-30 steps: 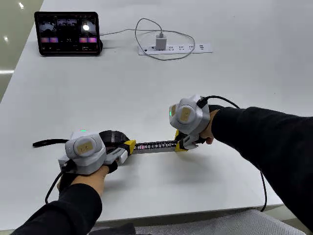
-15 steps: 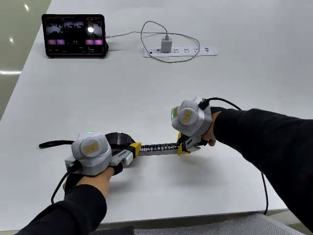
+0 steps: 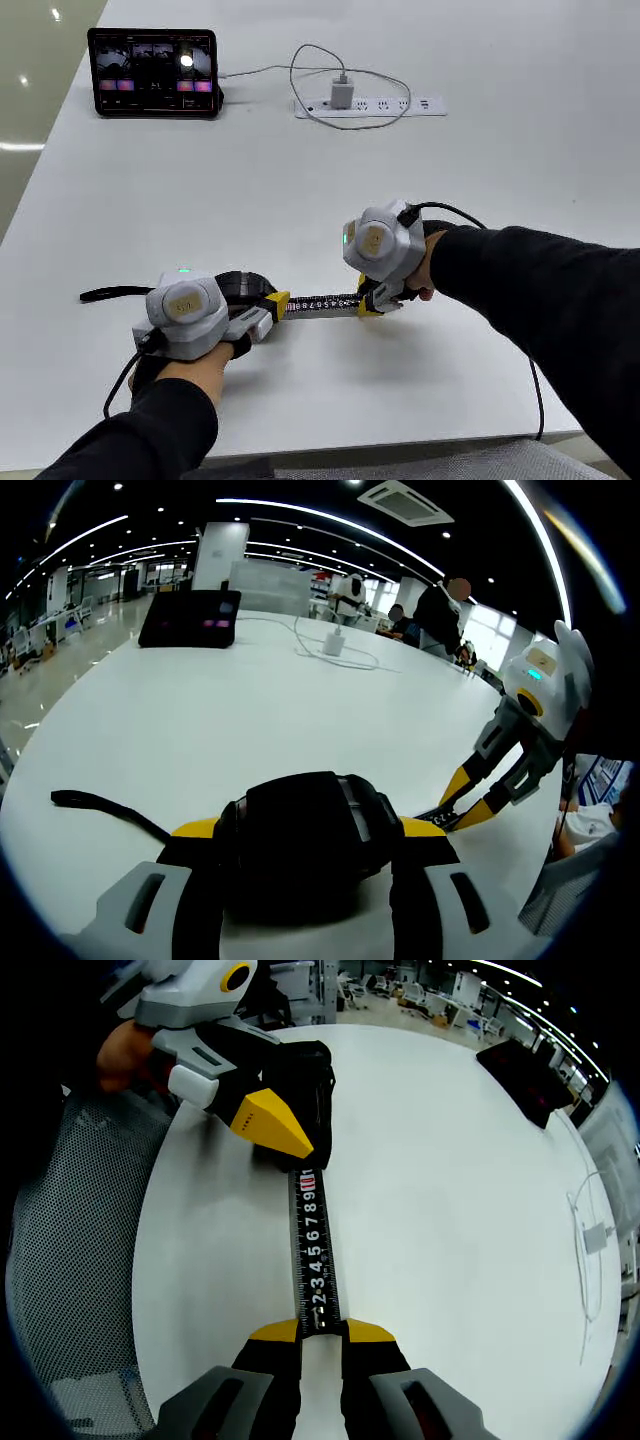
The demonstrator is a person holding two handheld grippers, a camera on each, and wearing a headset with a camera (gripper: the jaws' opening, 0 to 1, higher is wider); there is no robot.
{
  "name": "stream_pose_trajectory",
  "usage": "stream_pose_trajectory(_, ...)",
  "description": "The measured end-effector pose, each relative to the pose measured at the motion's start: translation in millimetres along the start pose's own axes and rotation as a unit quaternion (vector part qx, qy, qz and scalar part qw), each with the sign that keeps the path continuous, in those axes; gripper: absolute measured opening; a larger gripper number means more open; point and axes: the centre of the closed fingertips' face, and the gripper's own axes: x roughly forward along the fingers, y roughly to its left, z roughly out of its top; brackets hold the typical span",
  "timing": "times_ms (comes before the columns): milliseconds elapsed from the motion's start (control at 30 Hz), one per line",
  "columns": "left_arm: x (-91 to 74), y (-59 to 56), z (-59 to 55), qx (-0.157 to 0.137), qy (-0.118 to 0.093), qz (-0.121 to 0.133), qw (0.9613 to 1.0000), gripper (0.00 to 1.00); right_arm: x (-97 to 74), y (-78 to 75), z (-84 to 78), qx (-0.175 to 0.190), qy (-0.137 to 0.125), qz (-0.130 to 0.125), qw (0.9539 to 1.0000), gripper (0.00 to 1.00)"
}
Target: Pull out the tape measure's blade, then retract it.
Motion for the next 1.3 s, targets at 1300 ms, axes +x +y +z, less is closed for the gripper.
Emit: stream_pose_trajectory(1300,1.1,-0.9,-0.6,-0.009,0.000,-0.007,0.9999,0.64,8.4,1.2,18.7,-0.001,-0.007,-0.003,1.0000,0.10)
